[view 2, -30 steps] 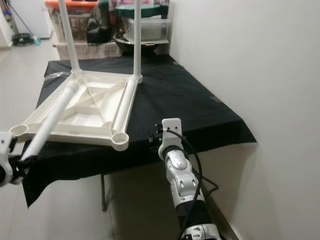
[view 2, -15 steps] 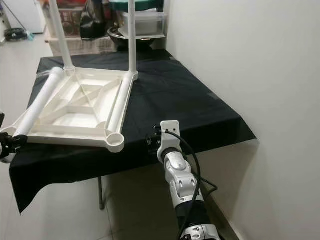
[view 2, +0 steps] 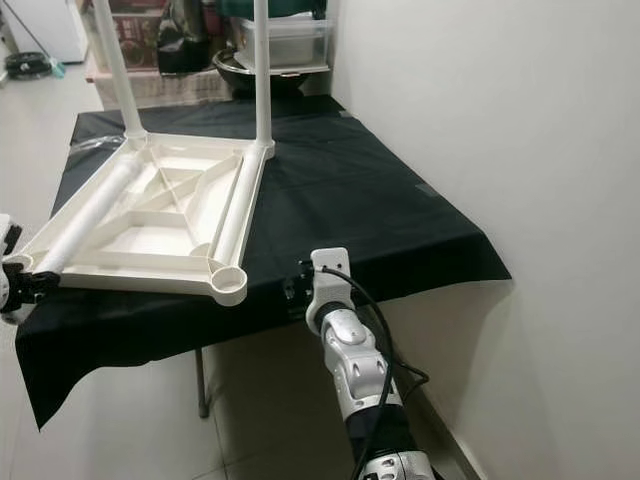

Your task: Building children table

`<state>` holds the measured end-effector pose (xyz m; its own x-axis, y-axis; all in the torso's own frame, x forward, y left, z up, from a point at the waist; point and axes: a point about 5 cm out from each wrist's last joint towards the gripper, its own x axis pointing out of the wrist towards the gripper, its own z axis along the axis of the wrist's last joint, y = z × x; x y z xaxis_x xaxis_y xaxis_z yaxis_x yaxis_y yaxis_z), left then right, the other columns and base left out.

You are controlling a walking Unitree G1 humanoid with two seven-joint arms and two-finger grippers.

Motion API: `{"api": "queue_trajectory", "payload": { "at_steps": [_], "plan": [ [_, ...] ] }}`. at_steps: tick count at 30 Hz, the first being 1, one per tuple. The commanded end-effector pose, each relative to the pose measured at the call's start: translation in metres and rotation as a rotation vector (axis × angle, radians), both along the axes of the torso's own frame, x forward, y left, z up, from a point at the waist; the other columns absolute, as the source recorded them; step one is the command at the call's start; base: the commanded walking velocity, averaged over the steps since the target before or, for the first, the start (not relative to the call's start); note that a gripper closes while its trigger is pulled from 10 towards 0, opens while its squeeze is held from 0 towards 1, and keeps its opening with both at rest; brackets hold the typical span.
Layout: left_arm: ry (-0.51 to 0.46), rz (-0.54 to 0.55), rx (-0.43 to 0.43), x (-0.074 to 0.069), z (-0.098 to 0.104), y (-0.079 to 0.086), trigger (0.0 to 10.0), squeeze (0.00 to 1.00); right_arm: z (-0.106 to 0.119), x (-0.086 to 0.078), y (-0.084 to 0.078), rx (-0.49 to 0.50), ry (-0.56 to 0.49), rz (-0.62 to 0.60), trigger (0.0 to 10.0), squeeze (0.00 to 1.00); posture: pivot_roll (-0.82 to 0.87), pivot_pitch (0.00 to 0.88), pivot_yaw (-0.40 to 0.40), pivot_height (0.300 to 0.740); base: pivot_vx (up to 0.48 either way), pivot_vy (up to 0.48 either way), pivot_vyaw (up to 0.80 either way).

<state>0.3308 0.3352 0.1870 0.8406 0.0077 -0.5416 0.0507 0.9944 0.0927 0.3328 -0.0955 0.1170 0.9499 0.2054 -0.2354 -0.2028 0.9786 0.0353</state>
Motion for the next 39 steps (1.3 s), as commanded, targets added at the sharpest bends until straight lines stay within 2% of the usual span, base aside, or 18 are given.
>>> {"api": "queue_trajectory", "payload": {
  "at_steps": [1,11,27,28,29,30,33,34,39],
  "plan": [
    [-0.005,-0.002,0.032,0.0,0.006,0.007,10.0,0.0,-0.003,-0.002,-0.002,0.005,0.017,-0.005,10.0,0.0,0.06,0.0,-0.036,0.74,0.0,0.0,0.0],
    [-0.017,0.004,0.077,0.008,0.015,0.012,10.0,0.0,-0.004,-0.003,-0.003,-0.003,0.027,0.0,10.0,0.0,0.06,0.0,-0.037,0.74,0.0,0.0,0.0],
    [-0.02,0.039,0.089,0.009,0.014,0.019,10.0,0.0,-0.006,-0.004,-0.004,-0.014,0.033,0.005,10.0,0.0,0.05,0.0,-0.04,0.74,0.0,0.0,0.0],
    [-0.022,0.046,0.096,0.009,0.014,0.02,10.0,0.21,-0.006,-0.004,-0.004,-0.015,0.034,0.005,10.0,0.0,0.05,0.0,-0.04,0.74,0.0,0.0,0.0],
    [-0.022,0.046,0.096,0.009,0.014,0.02,10.0,0.21,-0.006,-0.004,-0.004,-0.015,0.034,0.005,10.0,0.0,0.05,0.0,-0.04,0.74,0.0,0.0,0.0],
    [-0.024,0.061,0.103,0.009,0.014,0.022,10.0,0.78,-0.007,-0.004,-0.004,-0.015,0.035,0.006,10.0,0.0,0.05,0.0,-0.038,0.74,0.0,0.0,0.0],
    [-0.025,0.072,0.108,0.009,0.013,0.023,10.0,0.78,-0.007,-0.004,-0.004,-0.016,0.035,0.006,10.0,0.0,0.05,0.0,-0.038,0.74,0.0,0.0,0.0],
    [-0.025,0.077,0.111,0.009,0.013,0.023,10.0,1.0,-0.007,-0.004,-0.004,-0.016,0.036,0.005,10.0,0.0,0.05,0.0,-0.037,0.74,0.0,0.0,0.0],
    [-0.027,0.077,0.113,0.009,0.013,0.024,10.0,1.0,-0.008,-0.004,-0.004,-0.017,0.037,0.005,10.0,0.0,0.05,0.0,-0.037,0.74,0.0,0.0,0.0]
  ]
}}
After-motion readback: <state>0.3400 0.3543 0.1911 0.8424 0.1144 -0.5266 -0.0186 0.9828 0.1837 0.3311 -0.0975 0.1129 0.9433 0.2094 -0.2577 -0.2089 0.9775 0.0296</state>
